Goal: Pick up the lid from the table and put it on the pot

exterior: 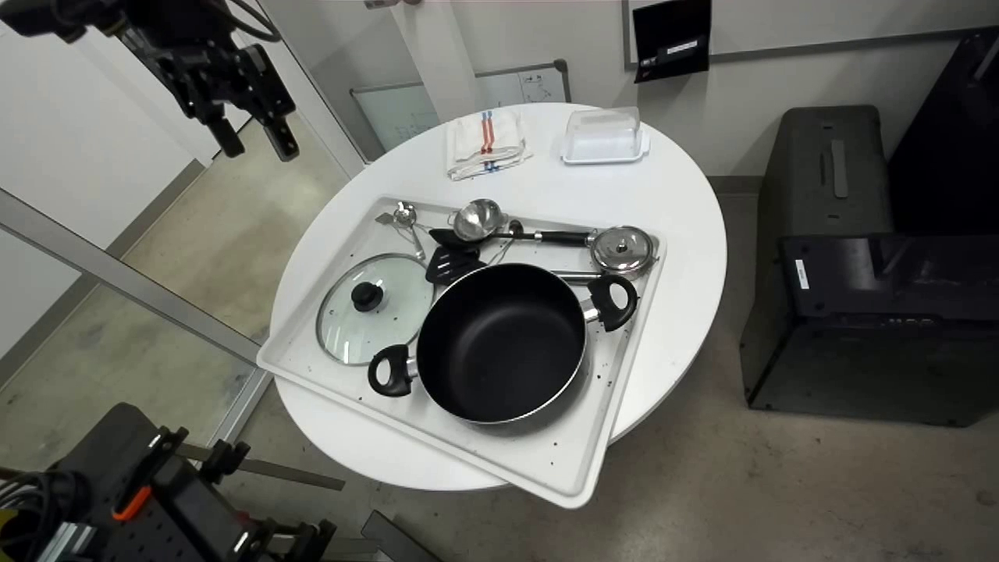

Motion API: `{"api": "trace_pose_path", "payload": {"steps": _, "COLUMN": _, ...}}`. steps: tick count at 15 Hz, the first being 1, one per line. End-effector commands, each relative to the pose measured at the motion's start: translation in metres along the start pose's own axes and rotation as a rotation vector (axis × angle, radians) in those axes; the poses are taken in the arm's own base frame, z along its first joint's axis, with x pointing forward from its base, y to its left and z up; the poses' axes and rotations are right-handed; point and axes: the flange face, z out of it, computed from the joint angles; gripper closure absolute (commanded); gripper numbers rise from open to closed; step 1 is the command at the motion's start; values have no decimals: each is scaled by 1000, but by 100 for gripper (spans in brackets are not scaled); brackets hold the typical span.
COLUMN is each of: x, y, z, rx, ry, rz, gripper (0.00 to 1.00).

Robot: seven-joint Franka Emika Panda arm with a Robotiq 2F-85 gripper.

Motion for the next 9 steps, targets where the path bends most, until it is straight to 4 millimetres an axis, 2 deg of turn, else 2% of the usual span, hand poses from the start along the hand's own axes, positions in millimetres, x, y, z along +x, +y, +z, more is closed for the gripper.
{"api": "trace_pose_path", "payload": {"steps": 1, "x": 31, "y": -23, "z": 25, "rx": -41, "ry": -5, "rz": -12, "gripper": 0}}
{"api": "trace_pose_path", "payload": {"steps": 9, "x": 60, "y": -65, "z": 103, "rx": -44, "ry": -28, "rz": -68, "gripper": 0}}
